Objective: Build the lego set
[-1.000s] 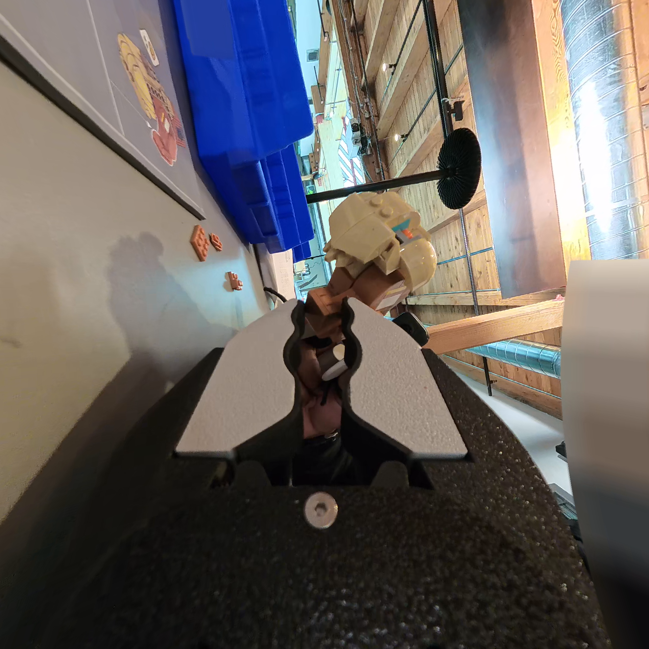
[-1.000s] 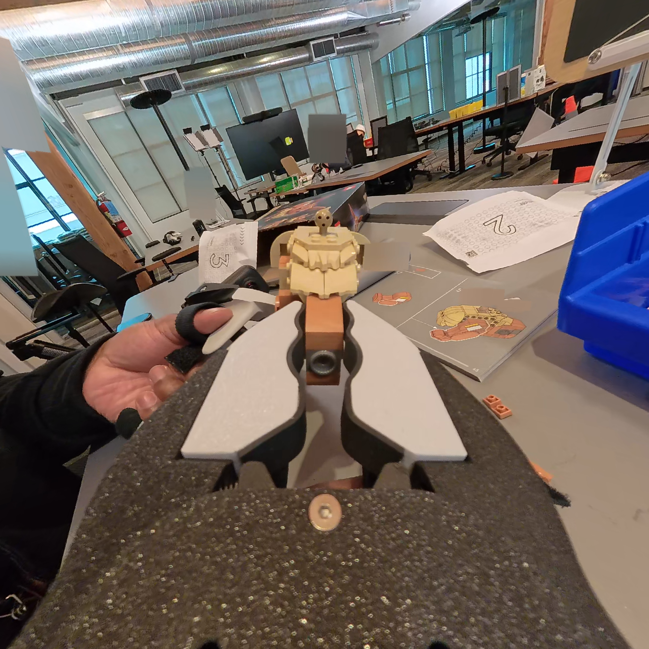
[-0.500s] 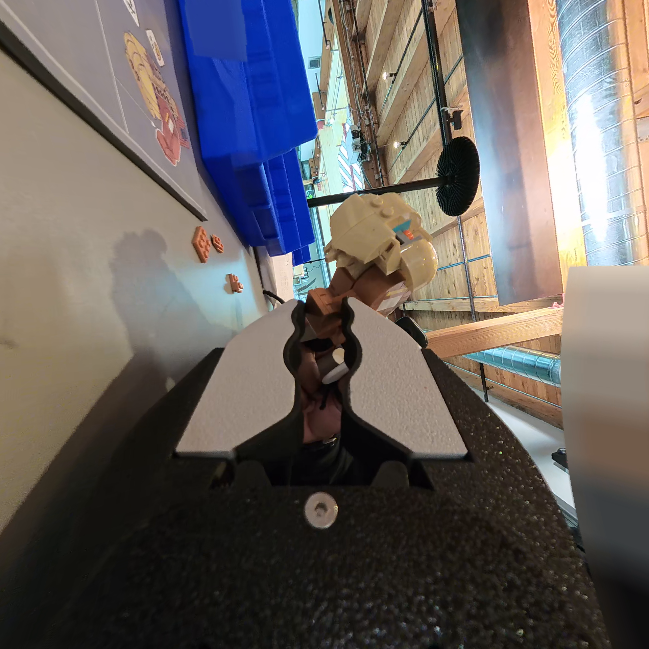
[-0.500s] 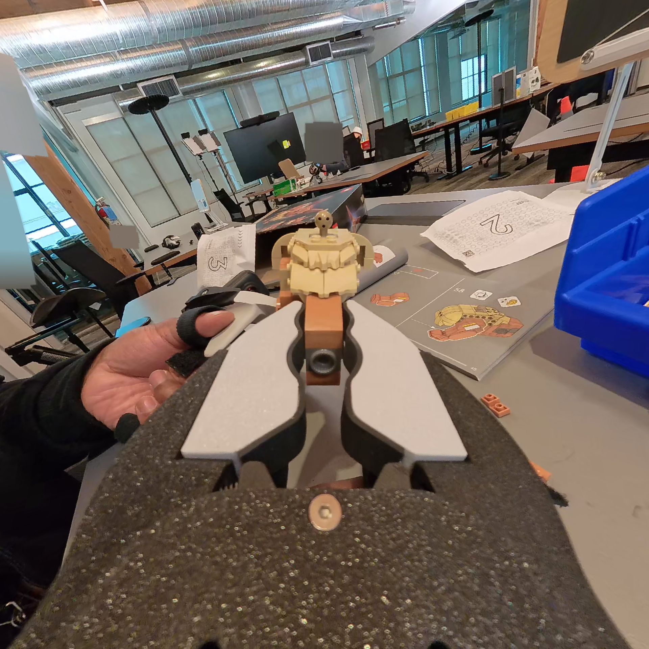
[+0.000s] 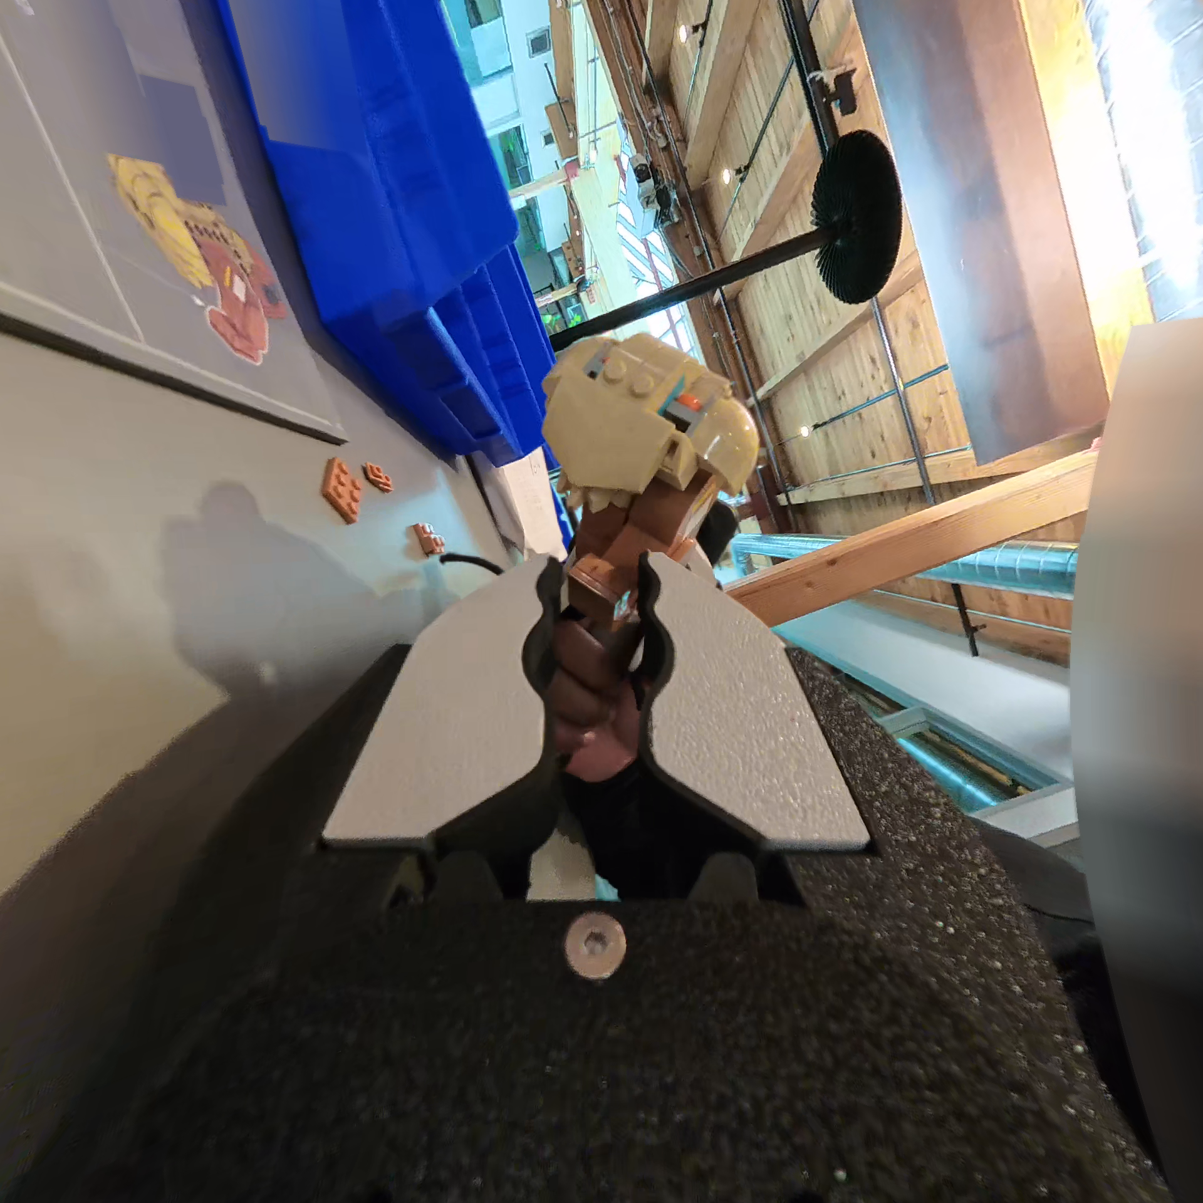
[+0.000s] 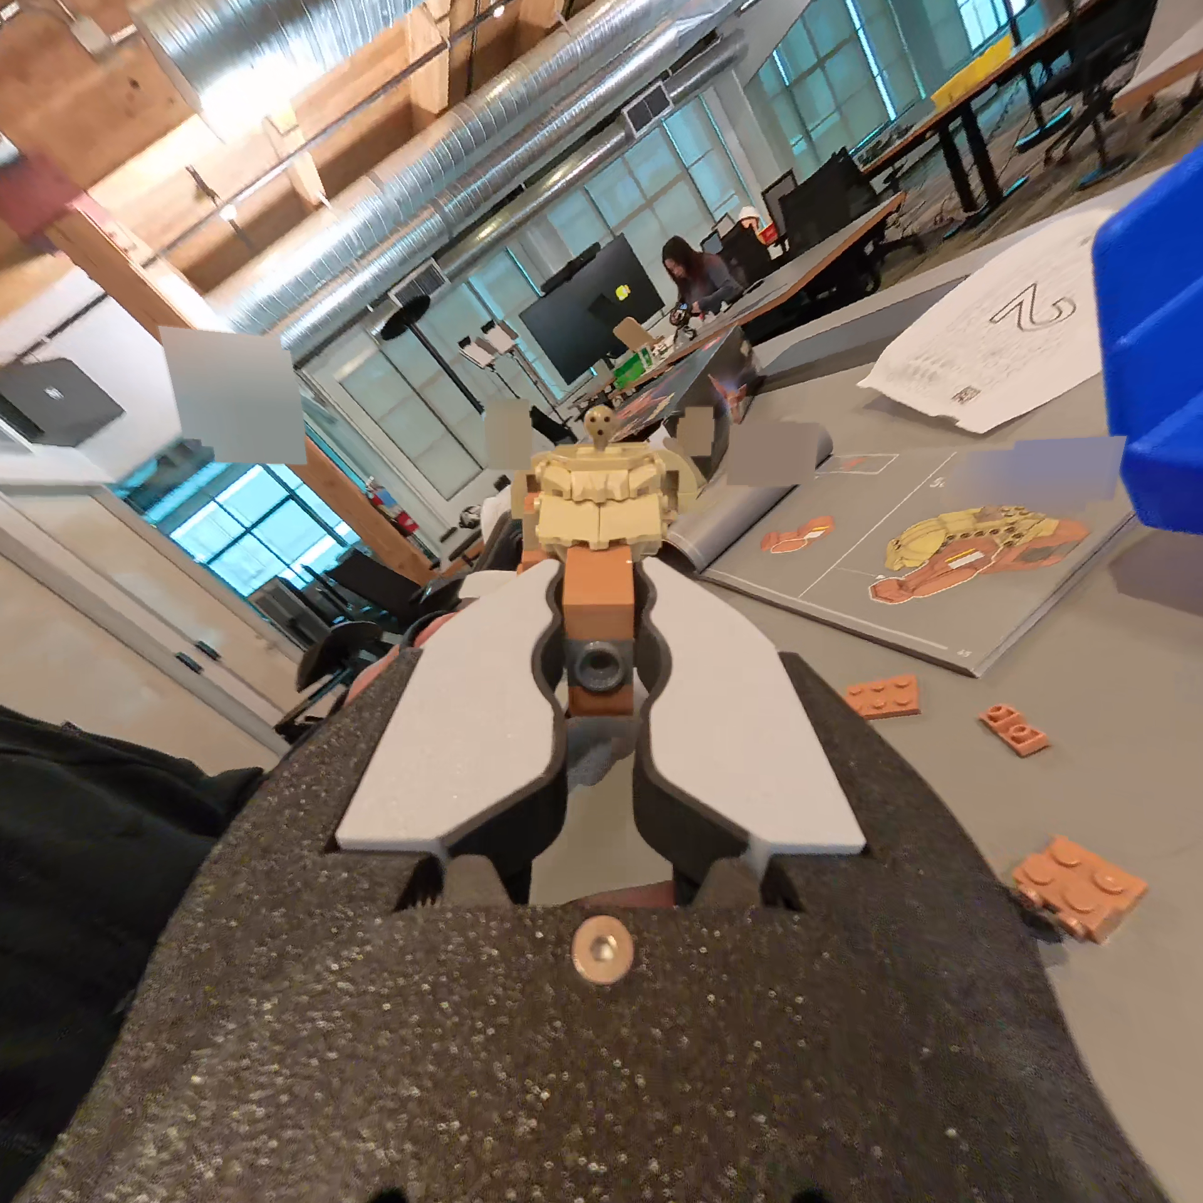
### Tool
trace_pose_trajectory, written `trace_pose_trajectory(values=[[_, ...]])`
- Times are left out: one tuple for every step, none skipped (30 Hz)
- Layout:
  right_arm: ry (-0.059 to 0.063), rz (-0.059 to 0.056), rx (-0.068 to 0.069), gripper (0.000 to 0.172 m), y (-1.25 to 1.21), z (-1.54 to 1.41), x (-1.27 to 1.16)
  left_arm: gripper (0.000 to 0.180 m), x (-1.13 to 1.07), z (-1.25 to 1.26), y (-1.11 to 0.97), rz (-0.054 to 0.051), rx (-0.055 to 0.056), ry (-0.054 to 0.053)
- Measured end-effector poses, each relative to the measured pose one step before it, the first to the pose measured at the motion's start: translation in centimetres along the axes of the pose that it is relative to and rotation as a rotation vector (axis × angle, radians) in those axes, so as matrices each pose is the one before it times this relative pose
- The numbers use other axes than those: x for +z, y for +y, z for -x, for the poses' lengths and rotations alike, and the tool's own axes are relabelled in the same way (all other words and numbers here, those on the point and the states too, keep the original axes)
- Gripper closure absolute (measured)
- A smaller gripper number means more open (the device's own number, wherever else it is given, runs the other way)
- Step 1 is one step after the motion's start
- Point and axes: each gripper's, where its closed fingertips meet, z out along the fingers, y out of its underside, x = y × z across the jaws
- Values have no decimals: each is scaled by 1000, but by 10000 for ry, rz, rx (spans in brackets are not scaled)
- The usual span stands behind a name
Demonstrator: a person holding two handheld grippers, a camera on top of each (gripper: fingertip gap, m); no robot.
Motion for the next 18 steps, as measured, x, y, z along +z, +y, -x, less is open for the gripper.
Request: trace_pose_trajectory(values=[[-100, 14, 254, 153, -56, -87, -23, 158, -179, 25, -183, -4, 130, -57], [-137, -46, 260, 154, -147, -53, -61, 159, -220, 129, -214, -20, 109, -117], [-146, -90, 244, 154, -199, -20, -100, 160, -256, 191, -256, -37, 135, -139], [-111, -32, 210, 154, -123, -58, -76, 160, -263, 159, -265, -32, 133, -90], [-67, 14, 158, 154, -57, -60, -58, 159, -258, 152, -236, -2, 115, -77], [-34, 34, 74, 154, -13, -48, -33, 159, -248, 127, -210, 9, 116, -56], [-14, 78, -19, 154, 41, -12, 9, 160, -204, 78, -199, 21, 124, -38], [5, 137, -95, 154, 129, 8, 34, 160, -161, 40, -152, 48, 133, -24], [36, 198, -172, 154, 206, 11, 77, 160, -86, -42, -95, 92, 185, 3], [67, 260, -244, 154, 284, 2, 102, 160, -21, -86, 35, 201, 279, 14], [66, 298, -277, 154, 338, 11, 123, 160, 29, -128, 134, 274, 349, -2], [36, 307, -263, 154, 353, 37, 130, 160, 25, -87, 141, 276, 406, -51], [7, 269, -210, 154, 320, 43, 133, 160, 12, -59, 140, 275, 469, -90], [11, 144, -133, 154, 168, 27, 85, 160, -31, 55, 187, 302, 486, -167], [8, 33, -49, 154, 36, -21, 24, 160, -91, 170, 178, 274, 409, -232], [-19, -2, 10, 154, -21, -10, 8, 160, -95, 135, 235, 285, 322, -198], [-14, -25, 17, 154, -46, -23, -20, 159, -70, 83, 314, 295, 265, -161], [-5, -23, 6, 154, -43, -24, -5, 159, -47, -19, 258, 207, 249, -84]])
